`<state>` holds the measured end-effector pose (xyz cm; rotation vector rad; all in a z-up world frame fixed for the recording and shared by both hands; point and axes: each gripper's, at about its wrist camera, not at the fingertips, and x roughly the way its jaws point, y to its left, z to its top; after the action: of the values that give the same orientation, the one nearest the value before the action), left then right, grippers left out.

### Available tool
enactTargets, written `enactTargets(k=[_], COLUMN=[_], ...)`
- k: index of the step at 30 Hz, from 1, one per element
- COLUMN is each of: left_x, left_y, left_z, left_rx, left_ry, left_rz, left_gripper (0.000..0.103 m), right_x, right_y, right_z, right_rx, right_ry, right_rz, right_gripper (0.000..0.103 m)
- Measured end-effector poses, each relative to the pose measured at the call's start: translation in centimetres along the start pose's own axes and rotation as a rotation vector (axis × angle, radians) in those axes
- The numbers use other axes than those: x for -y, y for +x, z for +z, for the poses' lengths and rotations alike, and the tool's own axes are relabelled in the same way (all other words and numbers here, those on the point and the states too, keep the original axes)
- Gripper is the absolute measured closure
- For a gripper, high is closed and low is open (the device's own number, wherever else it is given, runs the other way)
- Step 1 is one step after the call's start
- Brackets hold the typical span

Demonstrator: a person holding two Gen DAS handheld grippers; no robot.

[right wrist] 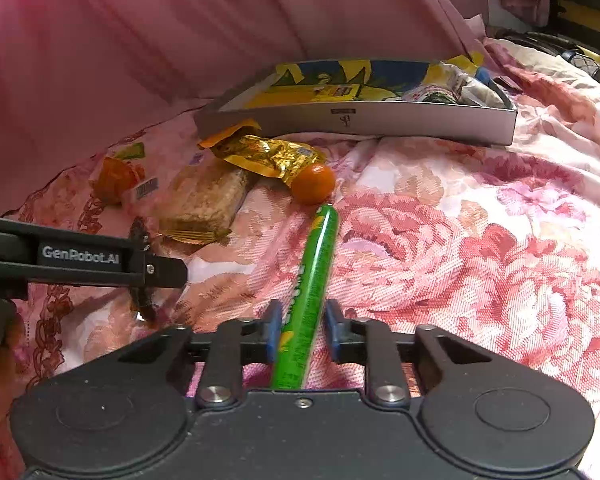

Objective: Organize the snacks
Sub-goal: 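Close the right tool on the green stick while the left tool grasps the dark jerky packet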

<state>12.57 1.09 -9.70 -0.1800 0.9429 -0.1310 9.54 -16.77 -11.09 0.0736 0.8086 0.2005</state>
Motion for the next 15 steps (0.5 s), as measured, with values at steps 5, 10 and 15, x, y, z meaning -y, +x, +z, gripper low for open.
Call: enactTargets(k=[5, 10, 15], left_x=[0.8, 1.7, 2.6], left_y=[-0.6, -1.3, -2.2], left_z=[-0.3, -0.7, -0.9], left_rx=[-0.008, -0.013, 0.002], left_ry=[0.032, 0.057, 0.067], left_rz=[0.001, 0.004, 0.015], left_gripper=[0.052, 0.054, 0.054], right_x=[-0.5, -0.4, 0.2], right_y=[-0.3, -0.7, -1.6], right_z=[-0.1, -0.1, 0.0], right_rx=[-0.006, 0.011, 0.051], right_ry=[-0.05, -0.095, -0.13], right_rz=[-0.017, -0.049, -0.091], right_gripper=[0.081, 0.084, 0.085])
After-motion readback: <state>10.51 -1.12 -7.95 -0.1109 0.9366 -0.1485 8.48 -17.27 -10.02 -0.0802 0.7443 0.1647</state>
